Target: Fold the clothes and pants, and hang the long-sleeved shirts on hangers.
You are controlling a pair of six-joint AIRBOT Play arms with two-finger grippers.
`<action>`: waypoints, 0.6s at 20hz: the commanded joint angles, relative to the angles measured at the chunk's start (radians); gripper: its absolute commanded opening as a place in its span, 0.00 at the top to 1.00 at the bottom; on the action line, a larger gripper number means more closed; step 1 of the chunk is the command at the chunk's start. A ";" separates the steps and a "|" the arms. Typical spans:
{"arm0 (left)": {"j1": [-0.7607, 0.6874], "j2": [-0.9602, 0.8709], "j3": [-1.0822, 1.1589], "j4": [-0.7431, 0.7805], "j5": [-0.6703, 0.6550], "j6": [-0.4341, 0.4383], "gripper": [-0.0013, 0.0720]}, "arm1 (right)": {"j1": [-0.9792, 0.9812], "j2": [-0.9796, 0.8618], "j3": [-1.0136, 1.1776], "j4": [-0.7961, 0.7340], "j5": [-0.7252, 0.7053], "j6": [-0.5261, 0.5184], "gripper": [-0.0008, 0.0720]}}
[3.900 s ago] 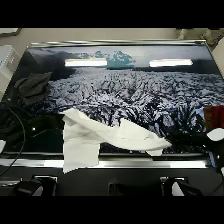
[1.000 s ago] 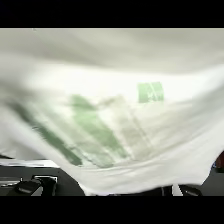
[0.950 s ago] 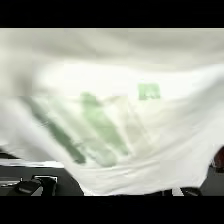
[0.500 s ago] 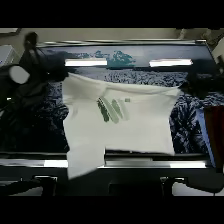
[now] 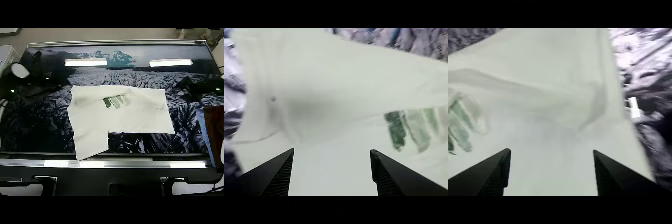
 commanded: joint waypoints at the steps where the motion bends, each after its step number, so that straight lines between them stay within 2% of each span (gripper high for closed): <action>1: 0.198 0.024 -0.018 0.050 -0.410 0.093 0.25 | -0.149 0.047 -0.021 -0.229 0.243 -0.029 0.24; 3: 0.271 0.072 -0.204 0.046 -0.422 0.124 0.25 | -0.214 0.105 -0.206 -0.208 0.244 -0.042 0.24; 5: 0.284 0.133 -0.455 0.014 -0.307 0.143 0.25 | -0.230 0.169 -0.388 -0.209 0.163 -0.079 0.24; 7: 0.269 0.158 -0.655 -0.131 -0.175 0.237 0.25 | -0.228 0.192 -0.486 -0.174 0.136 -0.123 0.24; 9: 0.249 0.151 -0.761 -0.283 -0.063 0.312 0.25 | -0.228 0.192 -0.506 -0.145 0.143 -0.132 0.24; 12: 0.200 0.114 -0.790 -0.398 0.022 0.375 0.25 | -0.228 0.192 -0.505 -0.084 0.147 -0.135 0.25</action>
